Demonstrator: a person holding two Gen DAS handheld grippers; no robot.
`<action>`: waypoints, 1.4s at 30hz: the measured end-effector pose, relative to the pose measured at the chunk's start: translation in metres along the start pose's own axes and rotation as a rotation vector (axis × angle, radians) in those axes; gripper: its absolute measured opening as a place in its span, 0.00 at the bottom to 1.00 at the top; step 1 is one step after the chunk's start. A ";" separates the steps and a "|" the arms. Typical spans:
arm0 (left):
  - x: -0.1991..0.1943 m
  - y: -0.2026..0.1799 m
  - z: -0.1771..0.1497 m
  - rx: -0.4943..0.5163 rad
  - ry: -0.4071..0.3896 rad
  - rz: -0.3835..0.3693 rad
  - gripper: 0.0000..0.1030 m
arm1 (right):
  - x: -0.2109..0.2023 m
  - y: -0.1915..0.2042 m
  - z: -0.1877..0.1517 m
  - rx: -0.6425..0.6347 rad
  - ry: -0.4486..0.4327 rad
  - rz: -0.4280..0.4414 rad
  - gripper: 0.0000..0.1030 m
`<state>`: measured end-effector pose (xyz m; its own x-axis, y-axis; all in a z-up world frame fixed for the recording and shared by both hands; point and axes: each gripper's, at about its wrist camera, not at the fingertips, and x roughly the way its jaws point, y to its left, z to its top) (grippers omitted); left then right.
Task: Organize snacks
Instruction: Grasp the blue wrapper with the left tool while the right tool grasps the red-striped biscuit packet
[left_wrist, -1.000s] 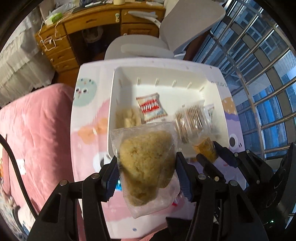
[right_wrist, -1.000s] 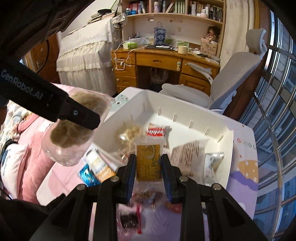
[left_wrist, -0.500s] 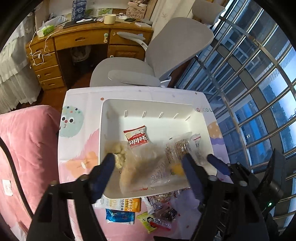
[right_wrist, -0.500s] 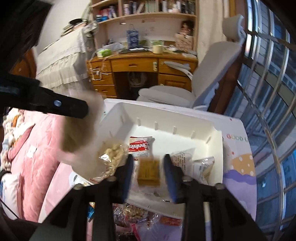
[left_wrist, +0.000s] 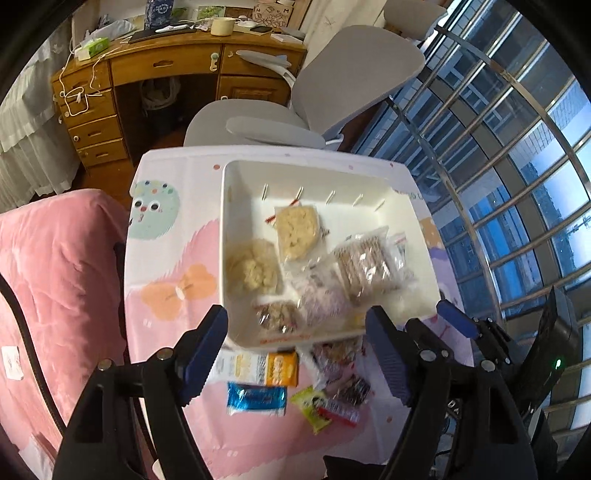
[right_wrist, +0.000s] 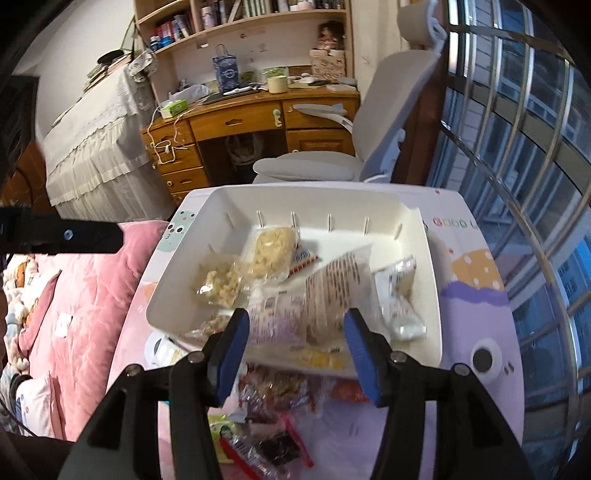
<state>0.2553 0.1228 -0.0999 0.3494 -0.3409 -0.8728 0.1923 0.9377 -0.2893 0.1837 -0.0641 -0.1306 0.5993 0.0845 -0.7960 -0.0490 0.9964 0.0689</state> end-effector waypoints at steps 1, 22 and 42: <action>-0.003 0.002 -0.006 0.005 0.002 -0.002 0.73 | -0.002 0.001 -0.005 0.021 0.007 0.001 0.56; -0.009 0.036 -0.100 0.108 0.028 -0.027 0.73 | -0.021 -0.007 -0.090 0.511 0.225 0.006 0.60; 0.107 0.056 -0.118 0.071 0.298 0.045 0.74 | 0.069 -0.049 -0.121 0.912 0.580 0.070 0.60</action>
<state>0.1949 0.1471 -0.2558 0.0769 -0.2548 -0.9639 0.2501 0.9408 -0.2287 0.1309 -0.1070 -0.2619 0.1368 0.3681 -0.9197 0.6885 0.6322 0.3555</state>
